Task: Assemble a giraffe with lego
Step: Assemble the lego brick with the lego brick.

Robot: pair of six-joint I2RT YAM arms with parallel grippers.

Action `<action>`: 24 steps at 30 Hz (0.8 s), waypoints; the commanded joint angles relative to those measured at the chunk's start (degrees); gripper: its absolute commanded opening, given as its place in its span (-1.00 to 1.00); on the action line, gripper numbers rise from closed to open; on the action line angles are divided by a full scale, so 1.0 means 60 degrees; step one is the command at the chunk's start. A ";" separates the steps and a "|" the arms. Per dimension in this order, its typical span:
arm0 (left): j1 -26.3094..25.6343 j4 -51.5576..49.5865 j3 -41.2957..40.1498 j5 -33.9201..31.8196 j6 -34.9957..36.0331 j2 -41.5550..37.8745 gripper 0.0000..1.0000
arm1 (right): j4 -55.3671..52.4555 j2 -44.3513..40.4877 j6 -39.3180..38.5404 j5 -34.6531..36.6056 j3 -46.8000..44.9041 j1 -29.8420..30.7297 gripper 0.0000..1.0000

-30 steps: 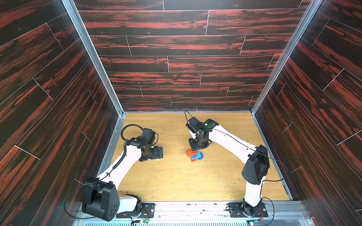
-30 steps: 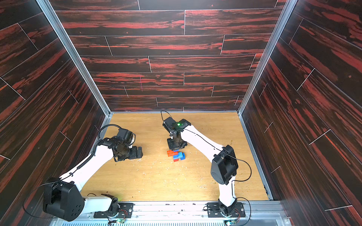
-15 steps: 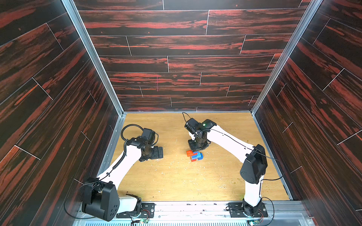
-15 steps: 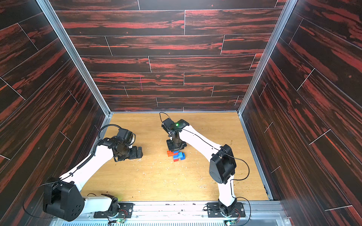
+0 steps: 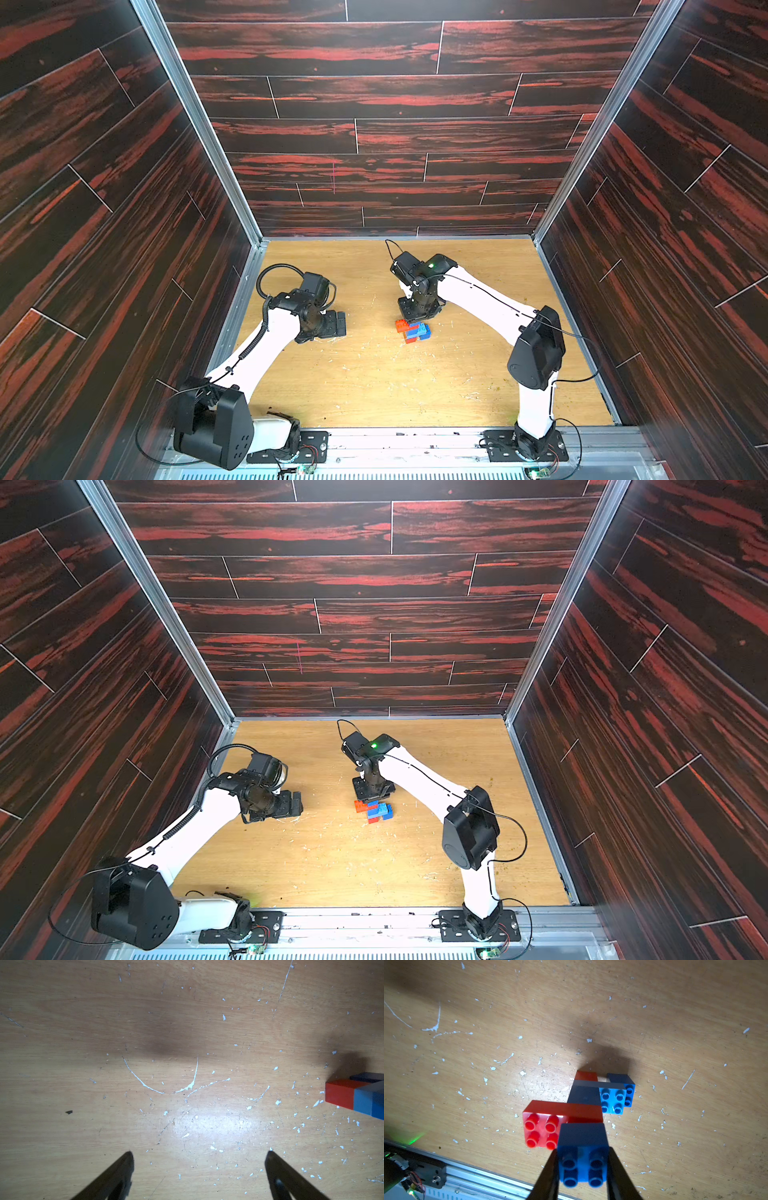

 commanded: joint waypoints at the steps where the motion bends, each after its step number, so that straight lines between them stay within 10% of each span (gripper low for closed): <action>1: 0.0045 -0.0198 0.0123 0.0056 0.0130 -0.0158 0.99 | -0.0300 0.0348 -0.0080 0.0063 0.0152 0.0029 -0.66; 24: 0.0049 -0.0224 0.0123 0.0032 0.0161 -0.0231 0.99 | -0.1430 0.1141 -0.0348 0.0555 0.0401 0.0055 -0.69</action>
